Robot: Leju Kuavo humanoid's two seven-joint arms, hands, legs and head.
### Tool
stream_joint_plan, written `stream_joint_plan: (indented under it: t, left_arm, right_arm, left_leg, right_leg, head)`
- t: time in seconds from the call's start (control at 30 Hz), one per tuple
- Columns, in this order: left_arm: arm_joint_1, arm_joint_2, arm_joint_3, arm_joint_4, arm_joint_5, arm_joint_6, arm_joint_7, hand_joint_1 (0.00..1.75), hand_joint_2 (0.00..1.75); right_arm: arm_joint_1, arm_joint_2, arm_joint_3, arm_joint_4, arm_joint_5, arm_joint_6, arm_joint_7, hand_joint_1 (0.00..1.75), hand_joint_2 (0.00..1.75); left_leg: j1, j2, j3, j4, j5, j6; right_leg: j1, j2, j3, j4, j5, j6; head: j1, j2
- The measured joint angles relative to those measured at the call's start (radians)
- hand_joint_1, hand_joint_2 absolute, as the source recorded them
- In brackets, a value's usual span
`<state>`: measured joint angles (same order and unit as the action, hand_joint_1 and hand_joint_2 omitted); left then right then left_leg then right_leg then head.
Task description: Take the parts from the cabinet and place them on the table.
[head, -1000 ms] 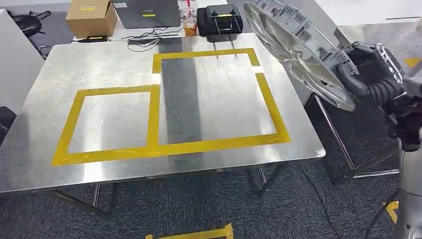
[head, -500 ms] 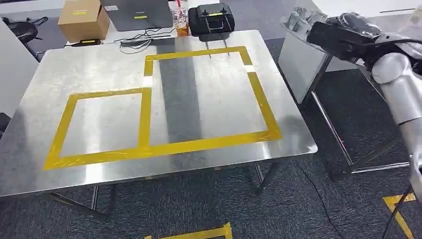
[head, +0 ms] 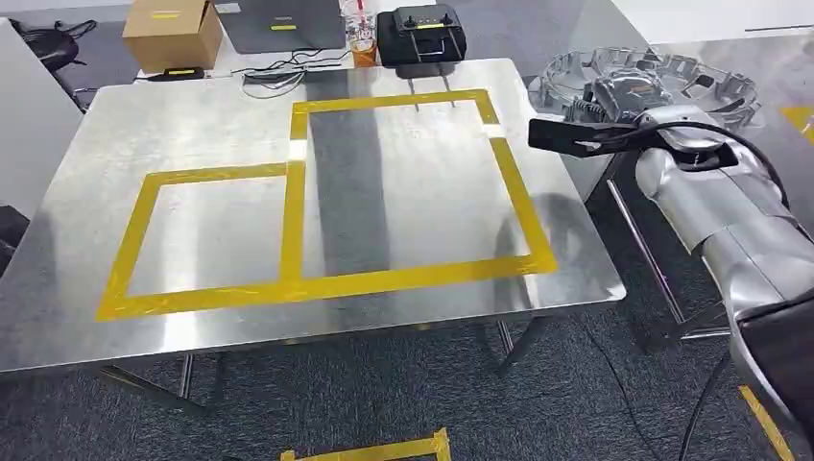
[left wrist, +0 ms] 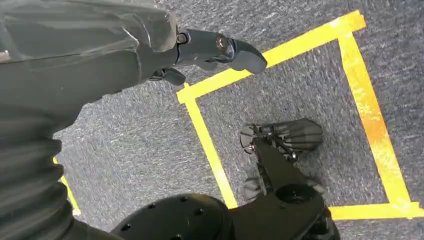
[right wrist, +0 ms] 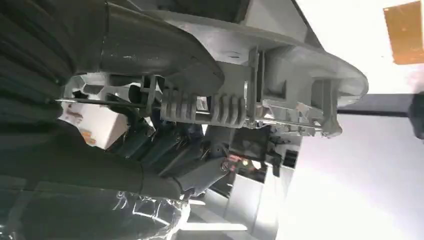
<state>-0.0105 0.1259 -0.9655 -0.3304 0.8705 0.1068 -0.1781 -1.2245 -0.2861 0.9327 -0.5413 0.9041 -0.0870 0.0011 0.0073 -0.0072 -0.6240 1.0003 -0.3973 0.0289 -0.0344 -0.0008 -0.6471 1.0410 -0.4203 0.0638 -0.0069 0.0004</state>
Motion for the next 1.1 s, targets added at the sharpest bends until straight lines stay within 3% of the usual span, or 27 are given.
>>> stream_joint_plan:
  t: [0.03,0.07,0.13,0.2,0.23,0.3,0.33,0.37,0.4,0.43,0.5,0.53,0.57,0.63,0.7,0.73,0.83,0.87,0.9,0.93,1.0,1.03,1.07,1.1]
  left_arm:
    - [-0.001,0.002,-0.002,0.0,0.0,0.001,0.0,0.0,1.75]
    - [-0.003,0.003,-0.006,0.0,0.003,0.004,0.0,0.0,1.75]
    - [-0.004,0.003,-0.011,-0.001,0.01,0.008,0.0,0.0,1.75]
    - [-0.004,0.003,-0.014,-0.001,0.014,0.01,0.0,0.0,1.75]
    - [-0.005,0.003,-0.017,-0.001,0.019,0.011,0.0,0.0,1.75]
    - [-0.005,0.003,-0.022,-0.001,0.028,0.016,0.0,0.0,1.75]
    - [-0.005,0.002,-0.026,-0.001,0.032,0.019,0.0,0.0,1.75]
    - [-0.006,0.002,-0.027,-0.001,0.034,0.021,0.0,0.0,1.75]
    - [-0.005,0.001,-0.027,-0.001,0.038,0.023,0.0,0.0,1.75]
    - [-0.005,0.001,-0.028,-0.001,0.039,0.024,0.0,0.0,1.75]
    - [-0.006,0.001,-0.028,-0.002,0.04,0.027,0.0,0.0,1.75]
    - [-0.007,0.003,-0.028,-0.002,0.041,0.028,0.0,0.0,1.75]
    - [-0.007,0.003,-0.029,-0.002,0.042,0.028,0.0,0.0,1.75]
    - [-0.007,0.003,-0.032,-0.002,0.049,0.031,-0.002,0.0,1.75]
    - [-0.007,0.004,-0.034,-0.003,0.05,0.037,-0.004,0.0,1.75]
    - [-0.009,0.002,-0.035,-0.003,0.05,0.038,-0.005,0.0,1.75]
    - [-0.017,-0.001,-0.041,-0.005,0.049,0.04,-0.006,0.0,1.75]
    - [-0.019,-0.001,-0.043,-0.005,0.049,0.038,-0.006,0.0,1.75]
    - [-0.02,-0.001,-0.045,-0.005,0.049,0.033,-0.006,0.0,1.75]
    - [-0.02,-0.002,-0.048,-0.005,0.049,0.03,-0.006,0.0,1.75]
    - [-0.021,-0.003,-0.055,-0.005,0.049,0.027,-0.006,0.0,1.75]
    - [-0.022,-0.003,-0.056,-0.005,0.049,0.026,-0.006,0.0,1.75]
    - [-0.024,-0.003,-0.057,-0.005,0.05,0.025,-0.006,0.0,1.75]
    - [-0.024,-0.002,-0.058,-0.005,0.05,0.024,-0.007,0.0,1.75]
  right_arm:
    - [0.003,0.007,0.005,0.007,0.006,-0.011,-0.003,1.66,1.75]
    - [0.009,0.024,0.014,0.011,0.014,-0.021,-0.011,1.66,1.75]
    - [0.019,0.041,0.024,0.018,0.024,-0.027,-0.014,1.66,1.75]
    - [0.025,0.064,0.033,0.026,0.034,-0.03,-0.016,1.66,1.75]
    - [0.029,0.069,0.037,0.03,0.041,-0.042,-0.02,1.66,1.75]
    - [0.043,0.092,0.043,0.036,0.06,-0.087,-0.026,1.66,1.75]
    - [0.054,0.103,0.045,0.039,0.068,-0.113,-0.026,1.66,1.75]
    - [0.064,0.113,0.048,0.041,0.076,-0.134,-0.026,1.66,1.75]
    - [0.072,0.122,0.052,0.042,0.082,-0.152,-0.027,1.66,1.75]
    - [0.077,0.127,0.055,0.042,0.084,-0.16,-0.027,1.66,1.75]
    - [0.077,0.137,0.059,0.042,0.084,-0.165,-0.027,1.66,1.75]
    - [0.078,0.14,0.059,0.042,0.084,-0.167,-0.027,1.66,1.75]
    - [0.077,0.14,0.06,0.044,0.086,-0.172,-0.029,1.66,1.75]
    - [0.089,0.143,0.061,0.045,0.1,-0.204,-0.03,1.66,1.75]
    - [0.098,0.143,0.06,0.046,0.118,-0.251,-0.03,1.66,1.75]
    - [0.102,0.14,0.06,0.047,0.124,-0.271,-0.029,1.66,1.75]
    - [0.118,0.139,0.063,0.051,0.145,-0.332,-0.032,1.66,1.75]
    - [0.13,0.137,0.063,0.054,0.155,-0.352,-0.037,1.66,1.75]
    - [0.142,0.135,0.063,0.058,0.162,-0.371,-0.047,1.66,1.75]
    - [0.15,0.135,0.063,0.06,0.168,-0.385,-0.055,1.66,1.75]
    - [0.16,0.135,0.061,0.063,0.175,-0.415,-0.076,1.66,1.75]
    - [0.163,0.136,0.059,0.065,0.176,-0.435,-0.087,1.66,1.75]
    - [0.168,0.138,0.059,0.065,0.177,-0.454,-0.102,1.66,1.75]
    - [0.176,0.138,0.059,0.066,0.18,-0.47,-0.111,1.66,1.75]
  left_leg:
    - [-0.009,0.001,-0.007,0.011,-0.008,-0.01]
    - [-0.007,0.003,-0.009,0.016,-0.01,-0.014]
    - [-0.004,0.004,-0.008,0.013,-0.01,-0.018]
    - [0.001,0.005,-0.017,0.025,-0.022,-0.027]
    - [0.003,0.006,-0.033,0.064,-0.05,-0.033]
    - [0.005,0.006,-0.105,0.223,-0.123,-0.041]
    - [0.005,0.006,-0.142,0.298,-0.146,-0.042]
    - [0.005,0.006,-0.162,0.332,-0.148,-0.041]
    - [0.005,0.006,-0.158,0.315,-0.128,-0.038]
    - [0.004,0.006,-0.134,0.26,-0.094,-0.033]
    - [-0.003,0.005,-0.045,0.076,-0.008,-0.012]
    - [-0.009,0.006,-0.022,0.029,-0.015,-0.001]
    - [-0.014,0.009,-0.014,0.021,-0.013,-0.002]
    - [-0.019,0.007,-0.016,0.021,-0.013,-0.002]
    - [-0.01,0.009,-0.003,-0.002,-0.001,0.008]
    - [-0.01,0.009,0.0,-0.007,0.002,0.011]
    - [-0.011,0.009,-0.002,-0.007,0.003,0.016]
    - [-0.011,0.006,-0.001,-0.007,0.003,0.016]
    - [-0.01,0.003,-0.001,-0.007,0.002,0.016]
    - [-0.009,0.001,-0.001,-0.006,0.002,0.015]
    - [-0.009,0.0,-0.001,0.001,-0.001,0.011]
    - [-0.012,0.0,-0.005,0.007,-0.005,0.005]
    - [-0.018,0.001,-0.011,0.014,-0.009,-0.001]
    - [-0.018,0.001,-0.011,0.014,-0.009,-0.002]
  right_leg:
    - [0.006,-0.001,0.018,-0.018,-0.001,-0.009]
    - [0.005,0.004,0.014,-0.021,0.003,-0.025]
    - [0.012,0.006,0.012,-0.018,0.001,-0.038]
    - [0.003,0.007,0.017,-0.02,0.002,-0.05]
    - [0.003,0.006,0.018,-0.02,0.002,-0.056]
    - [0.005,0.008,0.017,-0.02,0.002,-0.059]
    - [0.007,0.009,0.018,-0.02,0.001,-0.059]
    - [0.009,0.011,0.019,-0.02,0.001,-0.06]
    - [0.011,0.012,0.02,-0.02,0.0,-0.06]
    - [0.014,0.014,0.021,-0.02,0.0,-0.06]
    - [0.018,0.016,0.024,-0.02,-0.001,-0.061]
    - [0.016,0.015,0.023,-0.022,-0.001,-0.06]
    - [0.025,0.014,0.017,-0.022,-0.001,-0.059]
    - [0.018,0.01,0.017,-0.024,0.0,-0.051]
    - [0.02,0.01,0.017,-0.027,-0.001,-0.043]
    - [0.019,0.009,0.002,-0.005,-0.016,-0.044]
    - [0.019,0.009,-0.106,0.23,-0.11,-0.052]
    - [0.019,0.009,-0.134,0.288,-0.122,-0.048]
    - [0.018,0.009,-0.136,0.288,-0.115,-0.041]
    - [0.016,0.009,-0.113,0.238,-0.092,-0.033]
    - [0.016,0.005,-0.021,0.051,-0.023,-0.018]
    - [0.016,-0.001,0.013,-0.024,-0.007,-0.022]
    - [0.02,0.002,0.021,-0.024,-0.003,-0.035]
    - [0.021,0.002,0.019,-0.023,-0.003,-0.041]
  head:
    - [0.0,0.0]
    - [-0.003,0.0]
    - [-0.001,0.0]
    - [-0.002,0.0]
    - [-0.005,0.0]
    - [-0.006,0.0]
    - [-0.006,0.0]
    - [-0.006,0.0]
    - [-0.006,0.0]
    - [-0.006,0.0]
    - [-0.006,0.0]
    - [-0.005,0.0]
    - [-0.005,0.0]
    - [-0.006,0.0]
    - [-0.005,0.0]
    - [-0.004,0.0]
    - [-0.005,0.0]
    - [-0.003,0.0]
    - [-0.003,0.0]
    - [-0.003,0.0]
    - [-0.003,0.0]
    - [-0.002,0.0]
    - [-0.006,0.0]
    - [-0.006,0.0]
